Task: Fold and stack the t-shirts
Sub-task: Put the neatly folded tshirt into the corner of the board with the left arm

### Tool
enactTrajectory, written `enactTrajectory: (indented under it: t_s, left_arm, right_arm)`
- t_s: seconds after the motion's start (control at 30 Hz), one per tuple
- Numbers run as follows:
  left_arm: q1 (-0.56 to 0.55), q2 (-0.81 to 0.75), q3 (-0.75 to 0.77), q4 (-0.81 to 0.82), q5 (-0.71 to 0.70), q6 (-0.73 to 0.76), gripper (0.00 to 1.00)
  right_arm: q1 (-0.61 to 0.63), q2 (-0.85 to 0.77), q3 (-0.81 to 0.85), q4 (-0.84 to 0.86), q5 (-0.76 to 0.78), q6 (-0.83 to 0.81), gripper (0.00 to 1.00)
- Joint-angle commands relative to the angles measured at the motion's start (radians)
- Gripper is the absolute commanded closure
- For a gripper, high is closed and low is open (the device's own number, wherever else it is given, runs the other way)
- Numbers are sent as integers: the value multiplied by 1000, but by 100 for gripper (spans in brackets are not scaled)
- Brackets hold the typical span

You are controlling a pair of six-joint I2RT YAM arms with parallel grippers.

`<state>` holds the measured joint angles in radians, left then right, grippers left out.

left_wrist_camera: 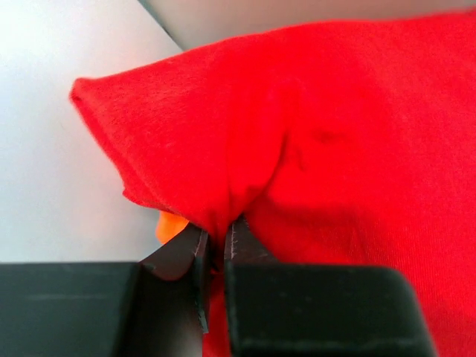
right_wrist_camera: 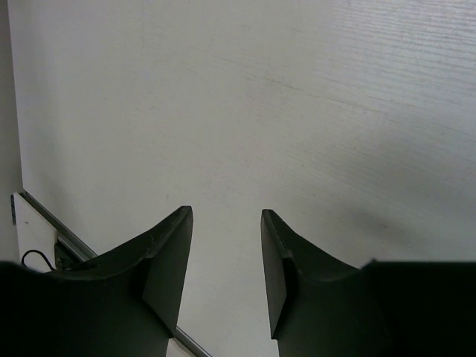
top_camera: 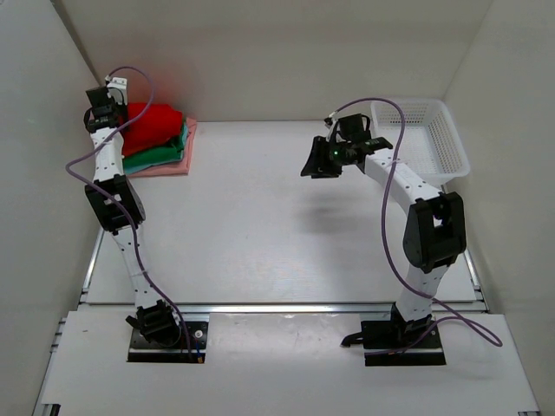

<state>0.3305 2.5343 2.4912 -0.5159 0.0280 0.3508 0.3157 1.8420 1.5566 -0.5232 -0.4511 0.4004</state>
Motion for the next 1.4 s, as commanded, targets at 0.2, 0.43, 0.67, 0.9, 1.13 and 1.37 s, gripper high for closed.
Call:
enactTrajectory:
  t_s: [0.2,0.43,0.67,0.9,1.13,1.37]
  left_arm:
    - [5,4,113,160,29,-67,37]
    - [-28,-123,57,123,35,-212,29]
    - [-152,-319,-190,129,0,-334,23]
    - [-286,-378,-365,195,-16,-329,17]
    - [-364,-332,-400,224,-152,-273,17]
    - [-373,-281,-437,252,-272,-230,19]
  right_arm:
    - [22,-30,-16,29,17,17,61]
    - [39,-52,-49,83,12,34,61]
    - [43,-104,-110,170,15,71,61]
    - [2,-199,-234,275,5,112,61]
    - [-49,-280,-332,313,-9,126,61]
    - [-60,-325,-392,324,-3,137,60]
